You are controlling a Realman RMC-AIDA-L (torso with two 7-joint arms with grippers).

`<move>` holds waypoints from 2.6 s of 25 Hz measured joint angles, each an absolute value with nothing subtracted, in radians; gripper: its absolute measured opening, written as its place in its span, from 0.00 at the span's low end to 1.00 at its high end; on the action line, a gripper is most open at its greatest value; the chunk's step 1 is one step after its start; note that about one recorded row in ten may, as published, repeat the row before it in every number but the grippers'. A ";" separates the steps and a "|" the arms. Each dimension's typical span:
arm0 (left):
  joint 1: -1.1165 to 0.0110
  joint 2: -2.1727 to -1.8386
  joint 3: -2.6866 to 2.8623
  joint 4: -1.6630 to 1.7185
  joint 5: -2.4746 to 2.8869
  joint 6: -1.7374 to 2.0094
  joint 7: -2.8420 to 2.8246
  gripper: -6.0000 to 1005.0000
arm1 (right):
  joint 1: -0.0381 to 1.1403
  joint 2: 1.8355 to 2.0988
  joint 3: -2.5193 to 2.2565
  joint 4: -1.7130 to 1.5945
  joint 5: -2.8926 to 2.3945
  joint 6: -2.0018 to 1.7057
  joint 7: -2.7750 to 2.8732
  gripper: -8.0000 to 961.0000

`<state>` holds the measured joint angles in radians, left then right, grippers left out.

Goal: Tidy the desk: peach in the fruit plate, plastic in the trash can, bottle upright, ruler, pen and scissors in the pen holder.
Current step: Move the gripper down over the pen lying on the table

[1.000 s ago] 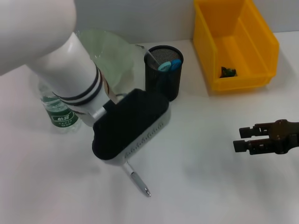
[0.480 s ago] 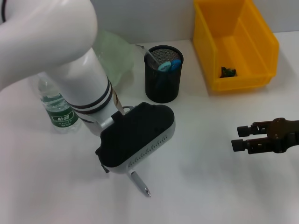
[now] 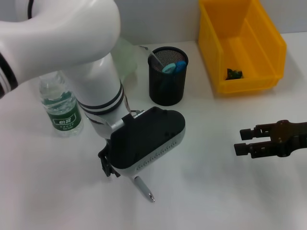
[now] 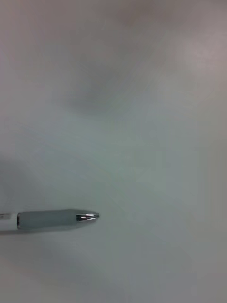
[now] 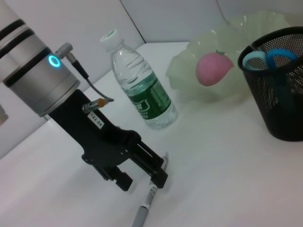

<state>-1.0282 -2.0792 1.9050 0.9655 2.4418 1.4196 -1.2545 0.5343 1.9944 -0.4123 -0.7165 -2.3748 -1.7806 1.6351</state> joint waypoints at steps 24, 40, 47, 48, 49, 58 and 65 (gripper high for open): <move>-1.084 -2.080 1.981 0.875 2.398 1.365 -1.270 0.74 | 0.529 1.999 -0.430 -0.709 -2.369 -1.779 1.626 0.76; -1.095 -2.080 2.014 0.853 2.373 1.335 -1.276 0.51 | 0.530 2.002 -0.429 -0.709 -2.368 -1.779 1.614 0.76; -1.103 -2.080 2.036 0.843 2.365 1.323 -1.293 0.38 | 0.534 2.002 -0.430 -0.707 -2.368 -1.779 1.612 0.76; -1.103 -2.080 2.036 0.843 2.365 1.323 -1.293 0.34 | 0.534 2.002 -0.430 -0.705 -2.368 -1.779 1.612 0.76; -1.103 -2.080 2.036 0.843 2.365 1.323 -1.293 0.31 | 0.535 2.002 -0.430 -0.703 -2.368 -1.779 1.611 0.76; -1.105 -2.080 2.044 0.830 2.355 1.307 -1.293 0.27 | 0.538 2.002 -0.429 -0.701 -2.368 -1.779 1.604 0.76; -1.106 -2.080 2.052 0.819 2.354 1.297 -1.287 0.27 | 0.541 2.002 -0.429 -0.700 -2.368 -1.779 1.601 0.76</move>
